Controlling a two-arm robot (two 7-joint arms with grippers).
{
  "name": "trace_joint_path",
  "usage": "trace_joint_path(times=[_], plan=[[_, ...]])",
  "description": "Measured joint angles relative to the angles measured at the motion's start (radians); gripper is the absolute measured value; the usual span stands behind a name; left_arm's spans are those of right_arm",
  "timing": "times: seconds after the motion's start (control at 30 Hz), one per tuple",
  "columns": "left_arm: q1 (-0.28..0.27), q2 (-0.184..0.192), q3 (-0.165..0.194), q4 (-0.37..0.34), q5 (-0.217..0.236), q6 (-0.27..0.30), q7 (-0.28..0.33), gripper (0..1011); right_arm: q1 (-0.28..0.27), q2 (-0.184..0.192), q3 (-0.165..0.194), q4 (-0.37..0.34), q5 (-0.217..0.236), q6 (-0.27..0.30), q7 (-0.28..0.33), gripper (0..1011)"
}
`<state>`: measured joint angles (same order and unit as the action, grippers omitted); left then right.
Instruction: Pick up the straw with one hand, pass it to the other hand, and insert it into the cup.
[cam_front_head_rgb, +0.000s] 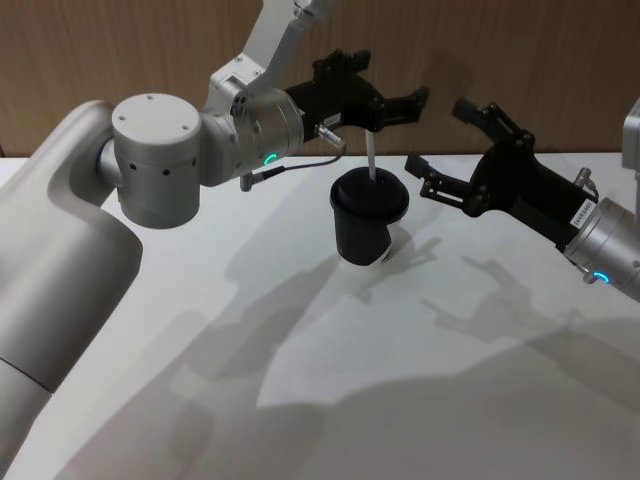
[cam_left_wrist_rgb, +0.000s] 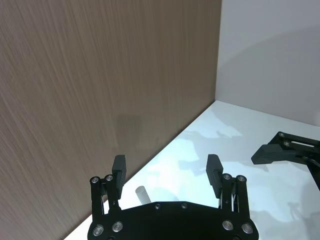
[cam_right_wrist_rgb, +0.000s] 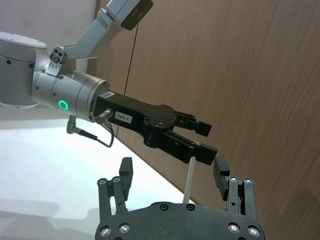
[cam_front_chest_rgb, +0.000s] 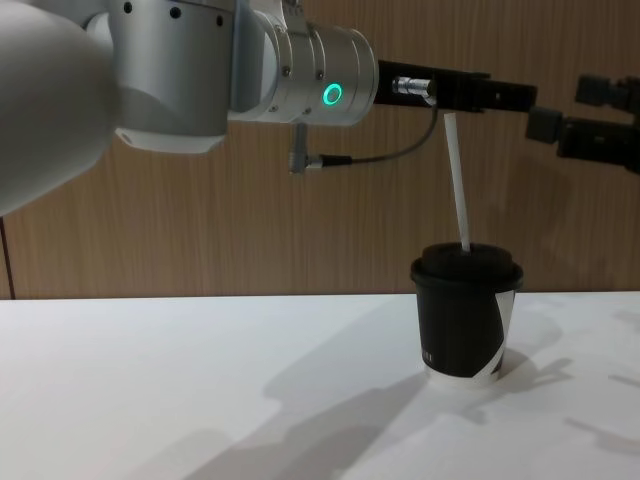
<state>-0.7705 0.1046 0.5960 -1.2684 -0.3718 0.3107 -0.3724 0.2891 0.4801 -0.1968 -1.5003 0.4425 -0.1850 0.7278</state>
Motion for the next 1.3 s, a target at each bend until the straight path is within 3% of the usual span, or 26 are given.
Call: trace_joint_path(times=[0.43,0.77,1.0,1.3], plan=[[0.033,0.020,-0.018,-0.044,0.001,-0.017,0.000,1003,0.002,-0.004,0.004,-0.004,0.009,0.002,-0.010,1001],[0.084,0.049,-0.046,-0.096,0.001,-0.040,0.012,1003,0.013,-0.029,0.034,-0.038,0.054,0.019,-0.055,1001],[0.116,0.062,-0.061,-0.119,0.004,-0.053,0.021,1003,0.026,-0.049,0.055,-0.078,0.094,0.051,-0.103,1001],[0.148,0.070,-0.072,-0.139,-0.001,-0.077,0.010,1003,0.035,-0.054,0.054,-0.110,0.114,0.095,-0.137,1001]])
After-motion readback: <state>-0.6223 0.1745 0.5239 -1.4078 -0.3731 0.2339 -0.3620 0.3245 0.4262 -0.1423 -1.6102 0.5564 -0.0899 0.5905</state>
